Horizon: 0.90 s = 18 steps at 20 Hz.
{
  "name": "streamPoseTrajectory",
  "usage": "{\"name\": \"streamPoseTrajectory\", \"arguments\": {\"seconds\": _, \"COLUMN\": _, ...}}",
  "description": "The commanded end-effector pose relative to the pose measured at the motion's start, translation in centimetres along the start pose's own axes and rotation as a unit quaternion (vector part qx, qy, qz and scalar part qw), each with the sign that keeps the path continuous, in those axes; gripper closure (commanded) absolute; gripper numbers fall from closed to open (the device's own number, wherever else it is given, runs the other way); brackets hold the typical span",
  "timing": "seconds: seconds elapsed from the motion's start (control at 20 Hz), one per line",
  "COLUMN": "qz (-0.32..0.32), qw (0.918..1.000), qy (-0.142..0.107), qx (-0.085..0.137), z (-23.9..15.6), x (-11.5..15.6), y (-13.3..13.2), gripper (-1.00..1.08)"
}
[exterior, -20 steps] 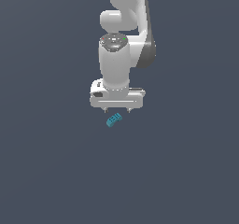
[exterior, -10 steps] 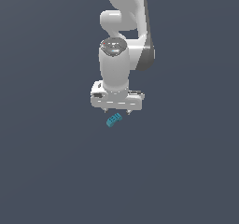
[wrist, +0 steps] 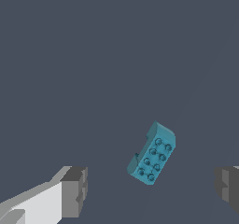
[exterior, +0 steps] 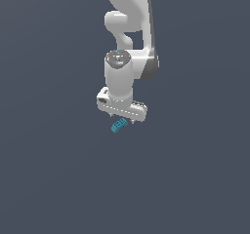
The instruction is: Pick up the object and move it to a goal position.
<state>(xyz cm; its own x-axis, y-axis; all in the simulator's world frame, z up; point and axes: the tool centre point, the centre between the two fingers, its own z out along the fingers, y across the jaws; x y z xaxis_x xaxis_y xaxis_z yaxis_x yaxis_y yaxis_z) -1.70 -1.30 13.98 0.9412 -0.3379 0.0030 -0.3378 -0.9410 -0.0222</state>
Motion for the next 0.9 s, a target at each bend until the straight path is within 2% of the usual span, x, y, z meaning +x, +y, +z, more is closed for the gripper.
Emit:
{"name": "streamPoseTrajectory", "arguments": {"seconds": 0.0, "qz": 0.037, "qw": 0.9993, "qy": -0.001, "qx": -0.001, "z": 1.0, "x": -0.4, "y": 0.3, "gripper": -0.92}}
{"name": "streamPoseTrajectory", "arguments": {"seconds": 0.2, "qz": 0.097, "qw": 0.9953, "qy": -0.001, "qx": -0.002, "z": 2.6, "x": -1.0, "y": 0.9, "gripper": -0.92}}
{"name": "streamPoseTrajectory", "arguments": {"seconds": 0.45, "qz": 0.167, "qw": 0.986, "qy": -0.001, "qx": -0.005, "z": 4.4, "x": -1.8, "y": 1.6, "gripper": -0.92}}
{"name": "streamPoseTrajectory", "arguments": {"seconds": 0.85, "qz": 0.239, "qw": 0.971, "qy": 0.001, "qx": -0.01, "z": 6.1, "x": -2.7, "y": 2.5, "gripper": -0.92}}
